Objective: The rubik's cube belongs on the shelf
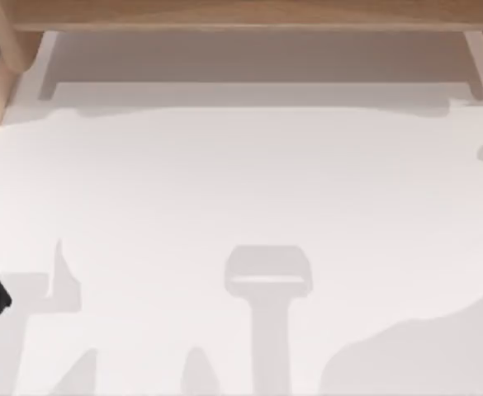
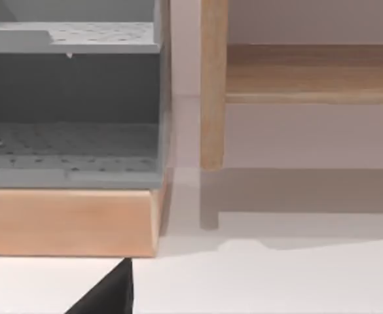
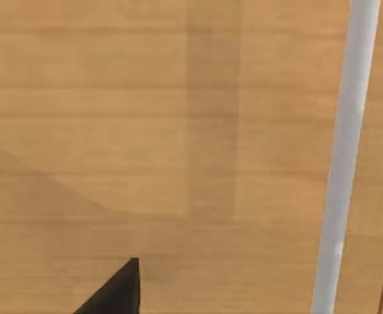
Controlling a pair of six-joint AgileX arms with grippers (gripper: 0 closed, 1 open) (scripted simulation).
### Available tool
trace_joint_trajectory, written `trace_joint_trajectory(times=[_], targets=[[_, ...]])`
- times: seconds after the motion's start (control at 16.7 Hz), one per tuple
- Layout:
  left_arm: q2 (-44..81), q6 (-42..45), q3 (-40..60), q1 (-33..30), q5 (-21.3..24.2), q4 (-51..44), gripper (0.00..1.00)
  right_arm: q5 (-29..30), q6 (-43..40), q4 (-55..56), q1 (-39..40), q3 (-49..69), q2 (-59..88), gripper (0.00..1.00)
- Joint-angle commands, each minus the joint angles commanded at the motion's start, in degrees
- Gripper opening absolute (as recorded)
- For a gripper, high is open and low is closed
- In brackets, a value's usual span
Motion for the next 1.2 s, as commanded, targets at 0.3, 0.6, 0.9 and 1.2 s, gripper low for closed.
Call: trace_joint_trajectory(times=[0.3,0.6,0.9,1.2], targets=[[0.00,0.00,0.00,0.00,0.00,0.00,1.00,0.00,0.00,0.00,0.00,0.00,0.00,0.47],[0.00,0.00,0.00,0.00,0.00,0.00,1.00,0.00,0.00,0.00,0.00,0.00,0.00,0.10],[0.00,0.00,0.00,0.00,0.00,0.00,1.00,0.00,0.00,0.00,0.00,0.00,0.00,0.00],[0.00,0.00,0.00,0.00,0.00,0.00,1.00,0.04,0.12,-0.13,-0.19,-0.03,0.10,0.00]])
